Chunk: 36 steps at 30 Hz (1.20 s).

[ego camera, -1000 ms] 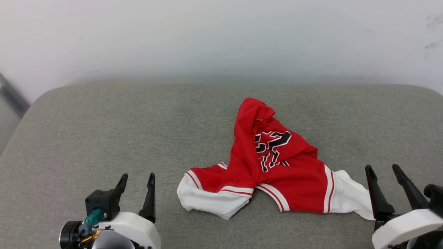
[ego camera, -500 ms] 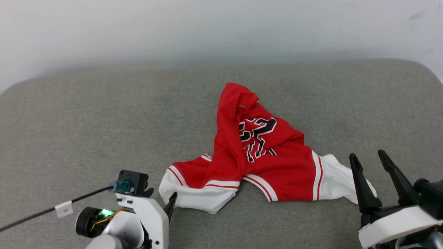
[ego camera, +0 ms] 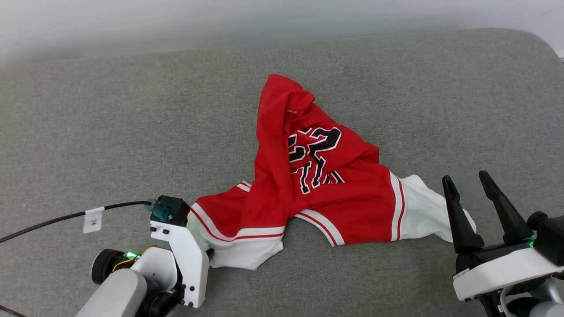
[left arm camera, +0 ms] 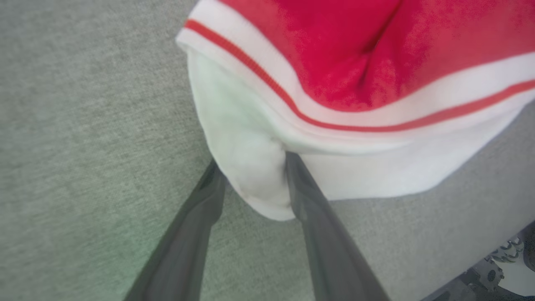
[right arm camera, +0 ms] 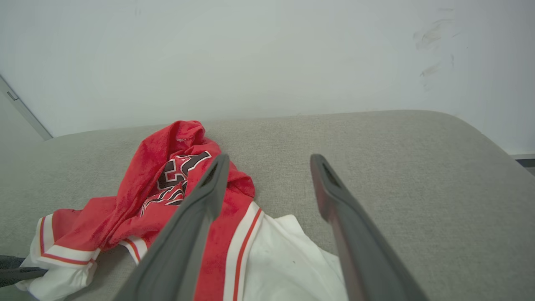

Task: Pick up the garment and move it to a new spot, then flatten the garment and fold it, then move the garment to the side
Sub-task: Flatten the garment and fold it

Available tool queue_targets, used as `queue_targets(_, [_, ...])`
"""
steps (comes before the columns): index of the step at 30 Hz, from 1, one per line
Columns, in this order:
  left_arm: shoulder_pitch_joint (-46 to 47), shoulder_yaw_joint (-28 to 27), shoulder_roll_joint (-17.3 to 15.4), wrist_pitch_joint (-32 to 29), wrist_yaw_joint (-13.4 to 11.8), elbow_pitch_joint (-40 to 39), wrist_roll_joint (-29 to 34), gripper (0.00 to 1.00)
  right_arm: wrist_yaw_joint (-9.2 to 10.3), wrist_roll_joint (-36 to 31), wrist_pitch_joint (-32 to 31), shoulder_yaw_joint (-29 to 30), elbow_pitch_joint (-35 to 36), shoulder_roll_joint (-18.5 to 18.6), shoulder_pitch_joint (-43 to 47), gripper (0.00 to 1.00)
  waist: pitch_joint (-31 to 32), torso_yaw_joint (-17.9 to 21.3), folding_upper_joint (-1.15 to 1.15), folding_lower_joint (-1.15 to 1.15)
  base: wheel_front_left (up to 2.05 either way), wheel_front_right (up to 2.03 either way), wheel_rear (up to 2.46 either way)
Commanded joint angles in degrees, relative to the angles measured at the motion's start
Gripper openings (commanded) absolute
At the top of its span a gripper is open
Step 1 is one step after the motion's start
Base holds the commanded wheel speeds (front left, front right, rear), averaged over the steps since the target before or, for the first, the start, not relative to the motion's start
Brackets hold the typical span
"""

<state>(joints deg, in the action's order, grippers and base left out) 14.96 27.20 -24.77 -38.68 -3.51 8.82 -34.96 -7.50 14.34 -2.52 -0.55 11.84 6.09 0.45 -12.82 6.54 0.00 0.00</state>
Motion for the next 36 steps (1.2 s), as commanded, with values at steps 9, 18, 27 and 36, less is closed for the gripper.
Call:
queue_targets(9, [-3.42,-0.35,0.9,6.06,-1.88,-0.49,1.47,0.0,0.02,4.06,-1.95,2.27,-1.31,1.29,0.56,1.0,3.02,-0.91,0.0,0.0,0.0,0.0,0.0])
queue_targets(18, [-6.65,-4.24,-0.17,16.16,-7.15,-9.5,5.01,0.0,0.02,10.18,-15.57,7.71,-8.29,6.21,2.42,1.0,6.09,-2.84,0.0,0.0,0.0,0.0,0.0])
queue_targets(27, [-5.89,-3.53,-0.01,17.88,-8.83,-17.87,7.51,0.0,0.02,12.67,-33.67,7.99,-14.11,9.97,0.06,1.0,3.96,-4.95,0.0,0.0,0.0,0.0,0.0])
queue_targets(36, [-4.16,-2.42,1.07,18.3,-8.91,-19.37,8.24,0.0,0.02,13.26,-36.66,3.92,-20.94,12.0,-7.09,1.0,0.59,-6.02,0.0,0.0,0.0,0.0,0.0])
